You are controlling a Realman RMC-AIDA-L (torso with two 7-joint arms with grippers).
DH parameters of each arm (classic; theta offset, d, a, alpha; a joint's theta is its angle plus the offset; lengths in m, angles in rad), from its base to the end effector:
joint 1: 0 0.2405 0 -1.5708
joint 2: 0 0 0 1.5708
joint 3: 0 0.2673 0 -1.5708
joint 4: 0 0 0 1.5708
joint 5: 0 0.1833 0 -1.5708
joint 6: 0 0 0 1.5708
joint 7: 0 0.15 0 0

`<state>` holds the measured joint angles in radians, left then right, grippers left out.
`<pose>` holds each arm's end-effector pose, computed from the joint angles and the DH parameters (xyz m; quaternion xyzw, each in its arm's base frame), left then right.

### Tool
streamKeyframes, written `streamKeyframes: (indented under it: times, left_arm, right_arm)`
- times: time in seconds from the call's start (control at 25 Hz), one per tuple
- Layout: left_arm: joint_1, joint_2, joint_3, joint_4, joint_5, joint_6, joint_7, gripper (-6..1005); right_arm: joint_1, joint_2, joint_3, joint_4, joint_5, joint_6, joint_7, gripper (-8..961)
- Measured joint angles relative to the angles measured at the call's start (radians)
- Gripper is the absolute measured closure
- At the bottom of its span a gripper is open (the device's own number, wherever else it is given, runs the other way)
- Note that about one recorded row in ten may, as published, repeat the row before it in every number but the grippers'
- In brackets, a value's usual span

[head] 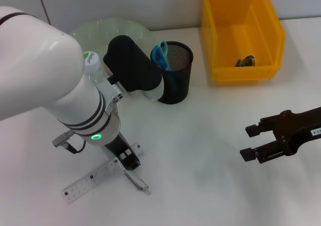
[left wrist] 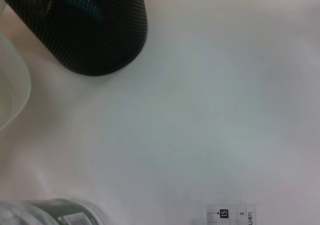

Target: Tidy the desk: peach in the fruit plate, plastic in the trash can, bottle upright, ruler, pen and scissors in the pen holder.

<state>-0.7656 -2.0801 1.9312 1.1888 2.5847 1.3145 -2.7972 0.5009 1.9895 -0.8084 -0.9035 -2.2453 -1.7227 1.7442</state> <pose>-0.1625 0.3256 -0.0975 -0.9317 -0.1966 0.2626 0.1558 0.2769 0.2995 0.0288 -0.9535 0.2889 0.0648 0.0564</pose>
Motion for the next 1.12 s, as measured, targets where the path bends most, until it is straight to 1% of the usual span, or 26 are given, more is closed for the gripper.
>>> streamKeyframes:
  times: [0.08, 0.68, 0.8, 0.92, 1.0, 1.08, 1.12]
  left_arm:
    - [-0.003, 0.0, 0.0, 0.0, 0.0, 0.004, 0.002, 544]
    - [-0.013, 0.0, 0.0, -0.021, 0.0, 0.004, 0.008, 559]
    - [-0.017, 0.0, 0.0, -0.022, -0.004, 0.006, 0.008, 578]
    - [-0.016, 0.0, -0.014, 0.012, -0.011, 0.045, 0.009, 593]
    - [-0.011, 0.0, -0.028, 0.048, -0.011, 0.081, 0.009, 595]
    - [0.004, 0.0, -0.057, 0.116, -0.011, 0.126, 0.009, 598]
    - [0.004, 0.0, -0.057, 0.116, -0.011, 0.126, 0.009, 599]
  right_arm:
    - [0.001, 0.0, 0.0, 0.0, 0.0, 0.0, 0.001, 125]
    - [0.001, 0.0, 0.0, 0.001, 0.0, 0.005, 0.008, 125]
    - [0.001, 0.0, 0.0, 0.001, -0.001, 0.005, 0.008, 124]
    - [0.001, 0.0, 0.0, 0.002, -0.001, 0.006, 0.008, 124]
    - [0.001, 0.0, 0.0, 0.003, -0.001, 0.006, 0.008, 124]
    - [0.001, 0.0, 0.0, 0.003, -0.001, 0.006, 0.008, 124]
    - [0.001, 0.0, 0.0, 0.003, -0.001, 0.006, 0.008, 124]
